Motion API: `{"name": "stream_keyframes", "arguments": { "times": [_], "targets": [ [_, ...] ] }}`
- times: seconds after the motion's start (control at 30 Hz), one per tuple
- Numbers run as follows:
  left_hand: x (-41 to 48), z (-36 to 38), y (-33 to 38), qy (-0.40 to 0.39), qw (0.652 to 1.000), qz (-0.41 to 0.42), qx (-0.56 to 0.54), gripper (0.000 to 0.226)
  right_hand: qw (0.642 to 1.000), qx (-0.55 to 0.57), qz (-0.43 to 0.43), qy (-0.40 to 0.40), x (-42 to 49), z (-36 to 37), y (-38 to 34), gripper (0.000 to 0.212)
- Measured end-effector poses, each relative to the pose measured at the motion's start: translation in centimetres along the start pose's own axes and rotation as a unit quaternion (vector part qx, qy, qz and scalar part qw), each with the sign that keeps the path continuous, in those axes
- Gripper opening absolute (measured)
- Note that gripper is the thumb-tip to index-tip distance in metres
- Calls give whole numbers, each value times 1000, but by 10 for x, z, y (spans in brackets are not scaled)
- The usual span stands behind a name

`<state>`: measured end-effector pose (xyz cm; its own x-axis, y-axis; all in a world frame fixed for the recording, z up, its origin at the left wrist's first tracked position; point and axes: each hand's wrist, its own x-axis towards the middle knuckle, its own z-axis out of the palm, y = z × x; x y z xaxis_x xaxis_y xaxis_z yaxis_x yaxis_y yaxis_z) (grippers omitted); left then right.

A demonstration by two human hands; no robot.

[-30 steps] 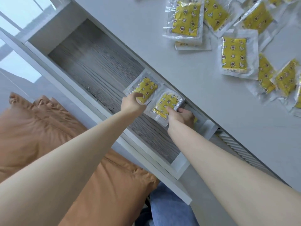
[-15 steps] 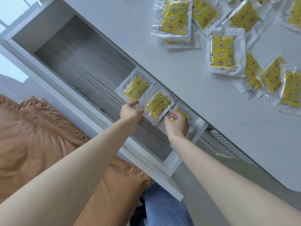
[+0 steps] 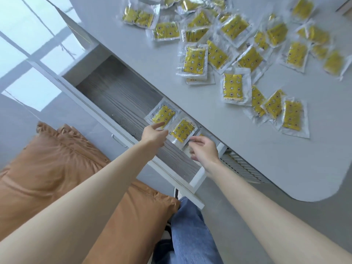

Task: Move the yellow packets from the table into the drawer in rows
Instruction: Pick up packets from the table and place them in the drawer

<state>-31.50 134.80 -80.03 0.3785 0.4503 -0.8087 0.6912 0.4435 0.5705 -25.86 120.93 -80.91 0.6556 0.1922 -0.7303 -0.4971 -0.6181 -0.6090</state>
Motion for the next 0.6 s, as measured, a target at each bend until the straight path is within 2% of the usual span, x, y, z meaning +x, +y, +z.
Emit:
{"name": "stream_keyframes", "arguments": {
  "times": [0.37,0.6],
  "targets": [
    [-223,-44,69,-25,994,79,-64,37,992,3,-114,-47,-197,-105,-96,18],
    [-344,-36,85,-45,990,126,-47,37,977,-7,-213,7,-304,-196,-114,19]
  ]
}}
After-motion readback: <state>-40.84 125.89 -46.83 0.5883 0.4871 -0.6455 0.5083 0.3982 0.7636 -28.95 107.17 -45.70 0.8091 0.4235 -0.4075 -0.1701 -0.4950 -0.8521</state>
